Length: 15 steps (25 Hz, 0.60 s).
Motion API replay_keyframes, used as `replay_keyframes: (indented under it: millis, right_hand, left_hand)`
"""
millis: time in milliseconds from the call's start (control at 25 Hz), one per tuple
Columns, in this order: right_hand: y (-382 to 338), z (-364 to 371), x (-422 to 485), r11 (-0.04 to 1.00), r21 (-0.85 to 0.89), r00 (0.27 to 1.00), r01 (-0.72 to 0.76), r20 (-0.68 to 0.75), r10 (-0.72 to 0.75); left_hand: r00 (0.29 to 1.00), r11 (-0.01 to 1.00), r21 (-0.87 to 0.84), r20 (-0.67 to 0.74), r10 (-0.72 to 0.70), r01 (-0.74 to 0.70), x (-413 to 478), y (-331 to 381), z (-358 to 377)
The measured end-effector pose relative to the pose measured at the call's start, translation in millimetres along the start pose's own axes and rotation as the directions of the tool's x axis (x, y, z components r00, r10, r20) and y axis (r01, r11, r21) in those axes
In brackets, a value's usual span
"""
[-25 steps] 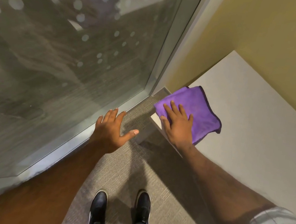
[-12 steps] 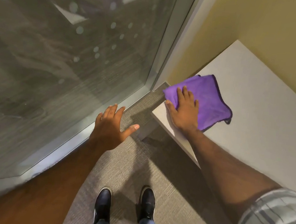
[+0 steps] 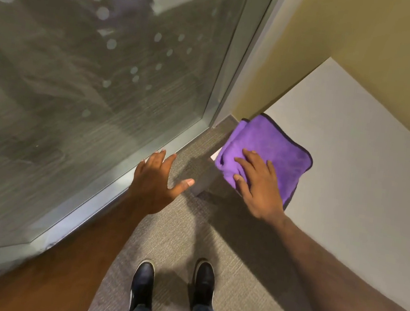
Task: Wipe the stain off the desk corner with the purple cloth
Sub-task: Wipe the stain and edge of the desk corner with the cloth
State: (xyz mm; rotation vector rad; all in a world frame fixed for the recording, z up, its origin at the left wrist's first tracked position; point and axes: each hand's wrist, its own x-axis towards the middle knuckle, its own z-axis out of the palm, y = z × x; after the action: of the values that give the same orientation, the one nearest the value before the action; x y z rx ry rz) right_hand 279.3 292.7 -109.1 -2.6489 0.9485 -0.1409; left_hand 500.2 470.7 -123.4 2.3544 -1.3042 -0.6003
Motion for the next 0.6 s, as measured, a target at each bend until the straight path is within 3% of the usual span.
replay_keyframes:
  millis: [160,240,320,400,600]
  right_hand:
    - [-16.1,5.7,41.7,0.96,-0.072,0.963,-0.27,0.007,0.271]
    - [-27.8,9.8,58.8,0.947,-0.113,0.952,-0.302,0.013,0.305]
    - [-37.6,13.2,66.4,0.968,-0.121,0.975,-0.219,0.02,0.223]
    - [-46.0,14.7,65.5,0.996,-0.08,0.997,-0.038,0.062,0.043]
    - [-46.5,10.7,40.1,0.971,0.078,0.966,0.228,0.106,-0.235]
  left_hand:
    - [0.999,0.998,-0.058,0.033,-0.021,0.023,-10.0,-2.8,3.9]
    - [0.999,0.995,-0.091,0.035,-0.04,0.043,-13.3,-4.4,6.9]
    - [0.998,0.992,-0.11,0.026,-0.057,0.059,-15.1,-6.4,9.7]
    - [0.998,0.992,-0.105,0.023,-0.065,0.067,-17.1,-6.8,12.0]
    - [0.998,0.996,-0.061,0.027,-0.058,0.059,-19.1,-3.6,14.3]
